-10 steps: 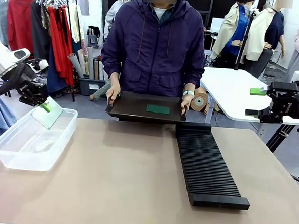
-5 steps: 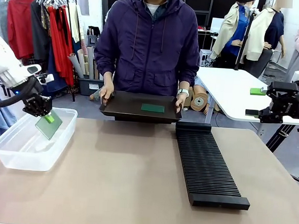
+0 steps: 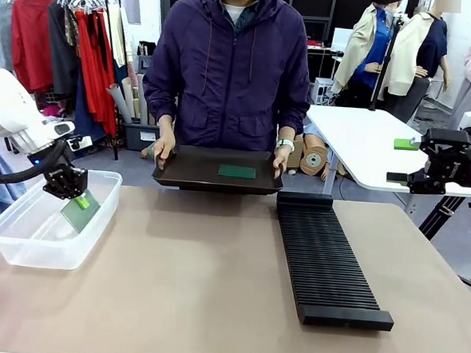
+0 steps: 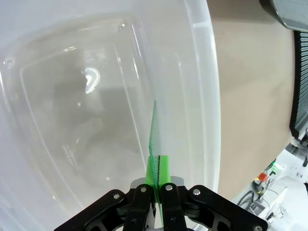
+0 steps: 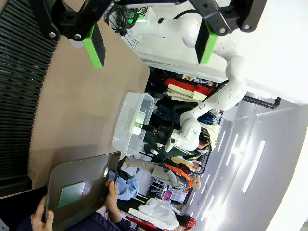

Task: Sort PCBs into racks and boxes based on the side picked up.
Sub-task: If the short side of the Blank PCB is picked up, insert it into the PCB Rack ; if the long side is picked up, place it in the Organizing box.

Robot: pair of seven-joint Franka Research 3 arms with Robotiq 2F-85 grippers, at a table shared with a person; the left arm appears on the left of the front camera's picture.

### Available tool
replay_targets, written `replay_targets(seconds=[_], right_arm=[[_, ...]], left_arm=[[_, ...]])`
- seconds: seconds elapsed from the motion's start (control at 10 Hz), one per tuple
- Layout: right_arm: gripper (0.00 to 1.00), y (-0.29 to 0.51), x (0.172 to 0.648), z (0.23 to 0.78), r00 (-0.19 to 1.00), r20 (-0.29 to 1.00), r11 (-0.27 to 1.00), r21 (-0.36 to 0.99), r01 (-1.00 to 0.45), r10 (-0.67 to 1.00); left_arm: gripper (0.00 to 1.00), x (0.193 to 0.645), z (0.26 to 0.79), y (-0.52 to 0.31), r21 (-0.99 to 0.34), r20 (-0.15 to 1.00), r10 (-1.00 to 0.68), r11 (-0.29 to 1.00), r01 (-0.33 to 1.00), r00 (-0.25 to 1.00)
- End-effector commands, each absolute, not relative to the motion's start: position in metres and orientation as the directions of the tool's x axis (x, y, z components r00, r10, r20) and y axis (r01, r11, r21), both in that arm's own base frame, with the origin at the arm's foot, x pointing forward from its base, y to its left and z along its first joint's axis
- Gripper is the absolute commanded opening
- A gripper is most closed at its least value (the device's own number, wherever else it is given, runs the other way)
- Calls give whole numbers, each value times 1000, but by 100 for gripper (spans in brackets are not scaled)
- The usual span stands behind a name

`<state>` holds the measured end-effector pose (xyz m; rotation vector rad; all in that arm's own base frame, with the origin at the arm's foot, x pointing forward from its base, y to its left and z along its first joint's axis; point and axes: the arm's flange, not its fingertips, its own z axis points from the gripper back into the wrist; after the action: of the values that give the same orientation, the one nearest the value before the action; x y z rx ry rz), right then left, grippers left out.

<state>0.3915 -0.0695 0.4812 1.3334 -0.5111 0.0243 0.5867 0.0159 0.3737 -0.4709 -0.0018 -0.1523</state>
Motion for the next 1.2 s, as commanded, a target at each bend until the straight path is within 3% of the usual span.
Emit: replay_targets(seconds=[0.0,0.3,0.6,0.9,1.1], right_arm=[[100,-68,393,484,885,371,237,920,-311,-279],[100,-68,393,484,885,371,237,920,-311,-279],[100,-68,393,484,885,371,237,920,-311,-279],[100,-68,393,484,885,371,237,920,-311,-279],[100,-68,393,484,885,371,237,920,-311,-279]], left_arm=[[0,595,370,16,-422,33,-133,896,135,990],[0,599,354,22,-394,25,-108,913,109,994],[37,606,348,30,-375,36,-98,921,104,995],[97,603,366,35,-350,72,-84,931,104,994],[100,589,390,35,-300,93,-65,949,91,994]])
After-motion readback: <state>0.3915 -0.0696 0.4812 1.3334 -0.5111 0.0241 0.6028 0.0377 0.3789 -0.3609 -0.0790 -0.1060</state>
